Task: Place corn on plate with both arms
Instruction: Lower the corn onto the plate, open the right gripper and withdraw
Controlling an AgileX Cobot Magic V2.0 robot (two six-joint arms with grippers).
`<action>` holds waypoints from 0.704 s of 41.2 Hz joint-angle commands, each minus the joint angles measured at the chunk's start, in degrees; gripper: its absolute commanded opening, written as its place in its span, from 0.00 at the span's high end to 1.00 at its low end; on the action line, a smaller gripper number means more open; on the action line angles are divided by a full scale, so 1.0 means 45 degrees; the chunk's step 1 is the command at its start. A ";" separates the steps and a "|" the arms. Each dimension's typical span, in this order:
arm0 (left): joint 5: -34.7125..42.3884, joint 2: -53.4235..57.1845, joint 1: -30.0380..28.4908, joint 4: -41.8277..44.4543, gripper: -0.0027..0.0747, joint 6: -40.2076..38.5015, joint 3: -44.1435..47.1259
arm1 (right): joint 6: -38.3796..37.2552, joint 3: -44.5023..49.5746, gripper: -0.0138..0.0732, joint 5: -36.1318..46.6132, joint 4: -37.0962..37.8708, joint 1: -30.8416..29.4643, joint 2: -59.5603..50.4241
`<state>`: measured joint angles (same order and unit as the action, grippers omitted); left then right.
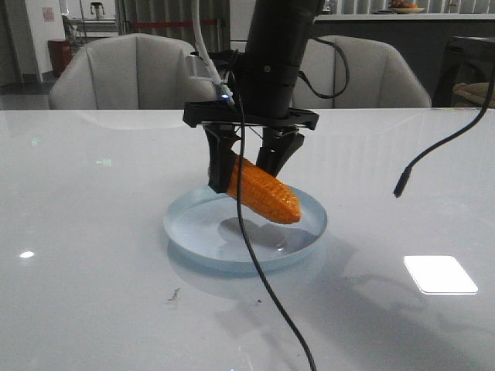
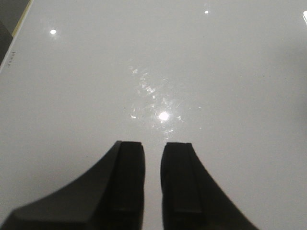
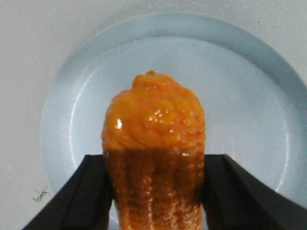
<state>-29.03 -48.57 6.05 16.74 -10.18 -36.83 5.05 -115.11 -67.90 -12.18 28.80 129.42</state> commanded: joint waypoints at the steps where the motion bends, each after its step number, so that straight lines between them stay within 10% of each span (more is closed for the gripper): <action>1: 0.0908 0.0139 -0.0024 0.0146 0.71 -0.0149 -0.0379 | 0.0155 -0.0444 0.64 0.0300 -0.0291 -0.0038 -0.0611; 29: 0.0886 0.0139 -0.0024 0.0146 0.71 -0.0149 -0.0379 | 0.0168 -0.0487 0.18 -0.0229 0.0227 -0.0038 -0.0129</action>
<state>-29.03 -48.57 6.05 16.74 -10.18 -36.83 5.13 -115.36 -67.85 -11.05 28.80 133.13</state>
